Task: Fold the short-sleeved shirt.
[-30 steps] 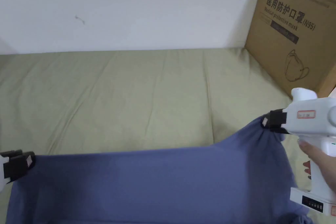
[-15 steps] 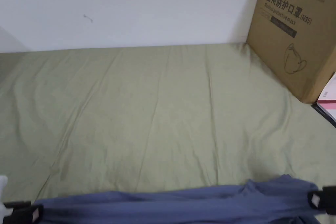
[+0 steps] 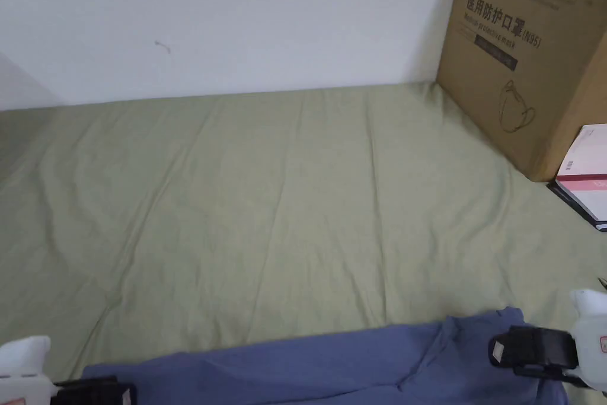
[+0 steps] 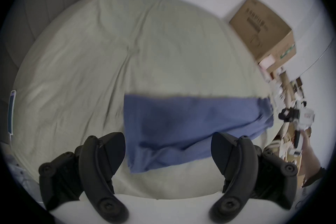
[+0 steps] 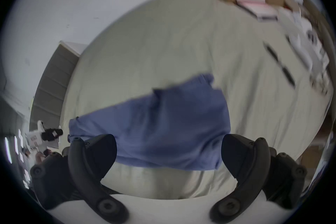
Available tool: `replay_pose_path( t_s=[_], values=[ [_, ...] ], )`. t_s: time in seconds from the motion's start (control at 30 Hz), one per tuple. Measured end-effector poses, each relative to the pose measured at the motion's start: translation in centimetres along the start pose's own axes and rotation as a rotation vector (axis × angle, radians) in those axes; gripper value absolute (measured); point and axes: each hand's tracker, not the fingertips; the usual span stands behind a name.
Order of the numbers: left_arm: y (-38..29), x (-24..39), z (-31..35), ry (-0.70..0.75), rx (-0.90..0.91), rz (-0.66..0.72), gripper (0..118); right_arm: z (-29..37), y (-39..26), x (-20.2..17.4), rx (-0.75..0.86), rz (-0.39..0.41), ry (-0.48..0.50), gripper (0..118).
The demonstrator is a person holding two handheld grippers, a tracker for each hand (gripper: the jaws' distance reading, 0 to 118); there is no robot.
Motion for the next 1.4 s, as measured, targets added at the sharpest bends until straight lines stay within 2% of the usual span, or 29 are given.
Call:
replay_pose_path(
  t_s=[0.1, 0.17, 0.27, 0.3, 0.33, 0.37, 0.4, 0.43, 0.47, 0.53, 0.57, 0.6, 0.63, 0.7, 0.73, 0.8, 0.87, 0.93, 1.0, 1.03, 1.07, 1.1, 1.13, 1.17, 1.23, 1.3, 1.33, 1.4],
  values=[
    [0.7, 3.1, 4.1, -0.015, 0.275, -0.055, 102, 3.9, -0.1, -4.4, 0.251, 0.145, -0.002, 114],
    [0.0, 6.2, 6.8, 0.079, 0.551, -0.156, 102, 6.1, -0.7, -7.1, 0.473, 0.214, 0.009, 114],
    [-1.3, 9.6, 8.7, 0.171, 0.884, -0.201, 103, 7.6, -2.4, -10.2, 0.791, 0.258, 0.000, 113],
    [-1.4, 10.3, 8.8, 0.166, 0.925, -0.192, 103, 7.3, -2.7, -10.2, 0.858, 0.249, 0.011, 111],
    [-1.6, 11.2, 8.8, 0.175, 0.972, -0.194, 101, 7.3, -3.0, -10.9, 0.906, 0.231, 0.024, 100],
    [-1.6, 11.9, 8.7, 0.192, 0.996, -0.194, 95, 7.3, -3.2, -11.3, 0.940, 0.228, 0.035, 78],
    [-1.5, 11.8, 8.1, 0.180, 1.004, -0.195, 79, 7.1, -3.4, -11.7, 0.958, 0.226, 0.049, 40],
    [-1.7, 12.2, 8.1, 0.157, 1.020, -0.201, 37, 6.9, -3.5, -12.1, 0.958, 0.231, 0.050, 5],
    [-2.0, 12.6, 8.0, 0.148, 1.031, -0.206, 0, 6.7, -3.5, -12.5, 0.961, 0.231, 0.027, 5],
    [-1.9, 13.6, 7.6, 0.187, 1.015, -0.236, 0, 6.3, -3.5, -12.9, 0.978, 0.217, -0.082, 5],
    [-1.9, 13.8, 7.5, 0.197, 1.025, -0.246, 0, 6.3, -3.4, -12.8, 0.965, 0.217, -0.032, 5],
    [-1.8, 13.6, 7.8, 0.137, 1.007, -0.267, 0, 6.3, -3.3, -12.6, 0.957, 0.203, 0.015, 5],
    [-1.7, 13.6, 8.0, 0.104, 0.993, -0.281, 0, 6.4, -3.3, -12.6, 0.958, 0.197, 0.001, 5],
    [-1.4, 13.6, 8.6, 0.161, 0.990, -0.313, 0, 6.7, -3.3, -12.3, 0.959, 0.191, 0.021, 5],
    [-0.9, 12.8, 9.2, 0.134, 0.973, -0.313, 0, 6.9, -3.3, -12.3, 0.957, 0.189, 0.021, 5],
    [0.3, 10.2, 9.8, -0.010, 0.844, -0.270, 0, 7.2, -3.2, -11.9, 0.953, 0.182, 0.049, 5],
    [2.0, 6.1, 9.5, -0.147, 0.672, -0.155, 0, 7.5, -3.1, -11.6, 0.931, 0.187, 0.065, 5],
    [3.1, 0.7, 7.2, -0.342, 0.417, 0.084, 0, 7.1, -2.8, -11.3, 0.854, 0.189, 0.109, 5],
    [2.9, -4.2, 4.1, -0.456, 0.221, 0.304, 0, 6.5, -2.8, -11.3, 0.801, 0.182, 0.097, 5],
    [2.3, -6.2, 2.7, -0.492, 0.162, 0.372, 0, 6.3, -3.0, -11.3, 0.807, 0.180, 0.091, 5],
    [1.5, -6.9, 1.7, -0.468, 0.174, 0.390, 11, 6.1, -3.2, -11.2, 0.799, 0.177, 0.099, 5],
    [1.1, -8.1, 0.9, -0.406, 0.153, 0.397, 43, 5.9, -3.2, -11.1, 0.775, 0.169, 0.113, 5],
    [0.7, -9.2, 0.0, -0.342, 0.140, 0.393, 97, 5.7, -3.2, -11.0, 0.751, 0.158, 0.114, 5],
    [0.6, -10.1, -1.0, -0.349, 0.087, 0.389, 118, 5.5, -3.1, -11.1, 0.732, 0.151, 0.107, 5],
    [-0.3, -12.4, -2.9, -0.424, 0.047, 0.399, 116, 5.4, -2.9, -11.0, 0.710, 0.145, 0.101, 5],
    [-0.5, -13.2, -4.6, -0.416, -0.037, 0.403, 116, 5.4, -2.8, -11.1, 0.698, 0.151, 0.096, 5],
    [-2.5, -8.2, -3.3, -0.403, -0.049, 0.388, 116, 5.5, -2.7, -11.2, 0.693, 0.161, 0.084, 5],
    [-3.3, -7.0, -4.2, -0.442, -0.066, 0.406, 118, 5.7, -2.4, -11.6, 0.686, 0.186, 0.067, 5]
  ],
)
